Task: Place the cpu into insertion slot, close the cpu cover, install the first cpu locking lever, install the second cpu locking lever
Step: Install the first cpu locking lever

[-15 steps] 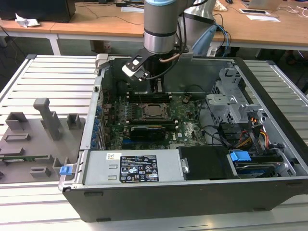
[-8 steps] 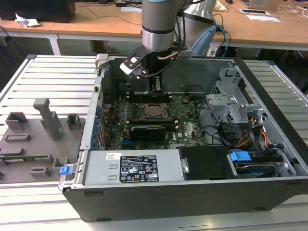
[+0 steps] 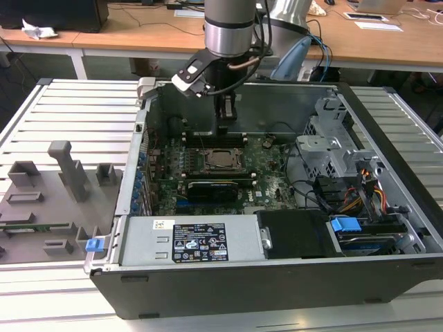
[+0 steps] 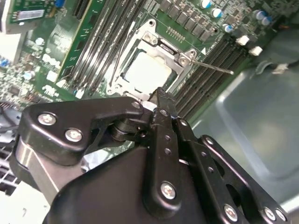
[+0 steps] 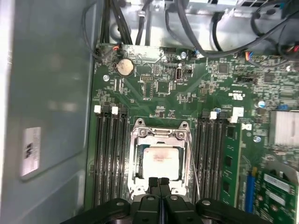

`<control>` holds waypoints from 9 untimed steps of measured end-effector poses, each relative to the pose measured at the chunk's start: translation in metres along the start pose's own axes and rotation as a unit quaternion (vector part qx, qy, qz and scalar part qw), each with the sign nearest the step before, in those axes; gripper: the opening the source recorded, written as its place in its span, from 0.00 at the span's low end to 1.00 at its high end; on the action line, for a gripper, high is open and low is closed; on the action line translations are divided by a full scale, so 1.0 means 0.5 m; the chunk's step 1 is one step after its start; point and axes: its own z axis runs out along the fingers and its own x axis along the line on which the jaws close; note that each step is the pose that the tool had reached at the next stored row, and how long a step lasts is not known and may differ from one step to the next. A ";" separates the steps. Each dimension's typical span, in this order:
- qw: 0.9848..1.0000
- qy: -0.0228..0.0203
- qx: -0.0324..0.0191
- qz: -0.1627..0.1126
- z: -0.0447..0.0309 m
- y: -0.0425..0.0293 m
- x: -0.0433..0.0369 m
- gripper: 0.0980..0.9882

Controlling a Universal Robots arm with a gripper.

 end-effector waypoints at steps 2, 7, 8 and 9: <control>1.000 0.000 0.000 -0.011 -0.001 0.000 0.000 0.01; 0.998 0.001 0.000 -0.066 -0.001 0.000 0.000 0.01; 0.997 0.002 0.000 -0.075 0.000 0.000 0.000 0.01; 0.995 0.002 0.000 -0.101 0.000 0.000 0.000 0.01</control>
